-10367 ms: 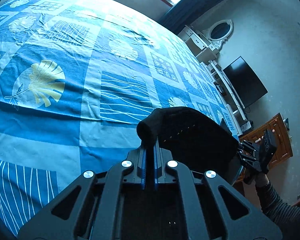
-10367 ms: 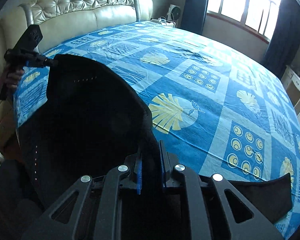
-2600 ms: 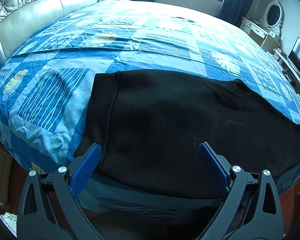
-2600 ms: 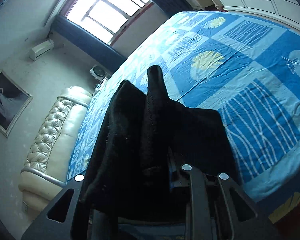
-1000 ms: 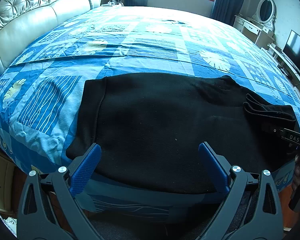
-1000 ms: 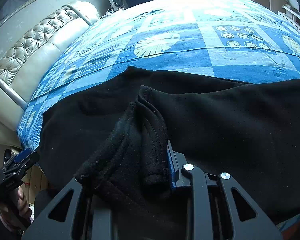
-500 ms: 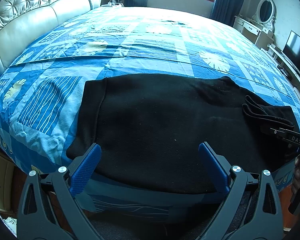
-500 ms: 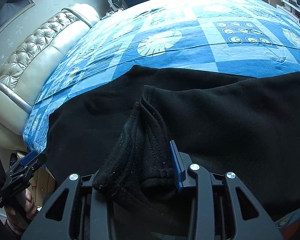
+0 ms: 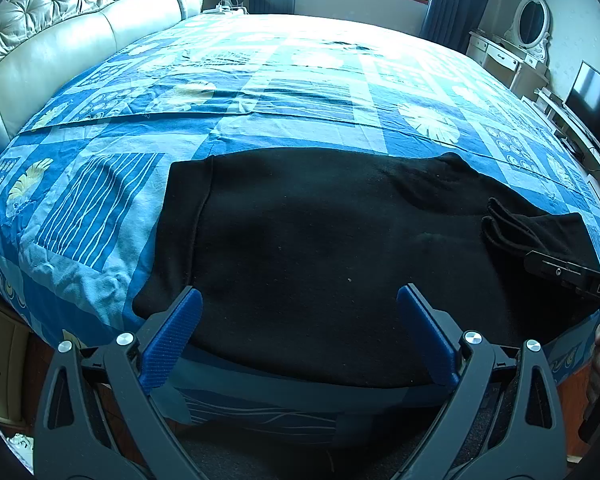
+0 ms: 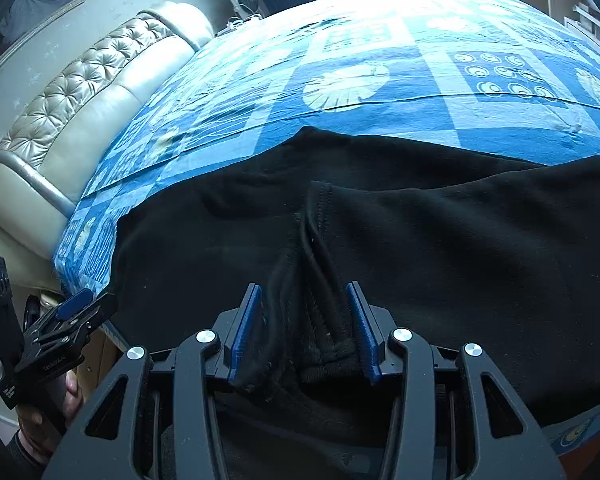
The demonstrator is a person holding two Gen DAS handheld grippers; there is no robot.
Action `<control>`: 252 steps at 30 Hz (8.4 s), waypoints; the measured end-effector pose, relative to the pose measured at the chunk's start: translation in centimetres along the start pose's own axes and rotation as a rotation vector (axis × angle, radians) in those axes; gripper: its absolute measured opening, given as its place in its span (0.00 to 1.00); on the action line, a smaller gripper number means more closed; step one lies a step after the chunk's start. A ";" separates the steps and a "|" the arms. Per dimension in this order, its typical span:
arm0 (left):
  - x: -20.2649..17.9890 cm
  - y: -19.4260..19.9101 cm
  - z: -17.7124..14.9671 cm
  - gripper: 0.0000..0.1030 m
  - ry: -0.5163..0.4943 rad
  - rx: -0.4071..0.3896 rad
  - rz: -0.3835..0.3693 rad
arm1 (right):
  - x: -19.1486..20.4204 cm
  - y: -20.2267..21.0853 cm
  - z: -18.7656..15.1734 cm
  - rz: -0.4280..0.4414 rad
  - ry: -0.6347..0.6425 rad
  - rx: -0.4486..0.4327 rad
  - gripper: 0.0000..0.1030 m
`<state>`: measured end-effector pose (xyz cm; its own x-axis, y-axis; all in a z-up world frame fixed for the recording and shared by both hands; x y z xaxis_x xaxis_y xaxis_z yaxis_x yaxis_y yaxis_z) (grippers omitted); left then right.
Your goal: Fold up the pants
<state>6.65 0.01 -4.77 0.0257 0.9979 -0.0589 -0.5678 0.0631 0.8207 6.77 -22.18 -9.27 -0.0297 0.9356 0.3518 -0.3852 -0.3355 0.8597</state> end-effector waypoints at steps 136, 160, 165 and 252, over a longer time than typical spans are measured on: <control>6.9 -5.2 5.6 0.15 0.217 0.232 -0.457 | -6.1 0.5 -3.1 0.465 -0.441 0.009 0.71; -7.6 6.3 9.0 0.14 -0.143 0.007 -0.143 | -7.8 5.3 -1.9 0.337 -0.430 -0.143 0.76; -11.1 6.9 8.9 0.14 -0.191 -0.014 -0.115 | -8.5 6.5 -1.6 0.337 -0.422 -0.160 0.76; -38.5 -1.0 -2.3 0.64 -0.610 -0.013 -0.057 | -27.0 15.9 -10.4 0.132 -0.656 -0.343 0.76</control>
<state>4.28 -38.47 -4.63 0.5203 0.8206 0.2364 -0.5616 0.1202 0.8186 -8.11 -51.62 -8.95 0.4190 0.5962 0.6848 -0.6853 -0.2871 0.6693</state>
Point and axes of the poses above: each gripper's, at about its wrist camera, not at the fingertips, and y roughly against the way its jaws point, x to its left, z to its top, the point moved 5 cm from there along -y, roughly the way its jaws point, and after that the axes turned 2 degrees about x, right-handed, at the moved point
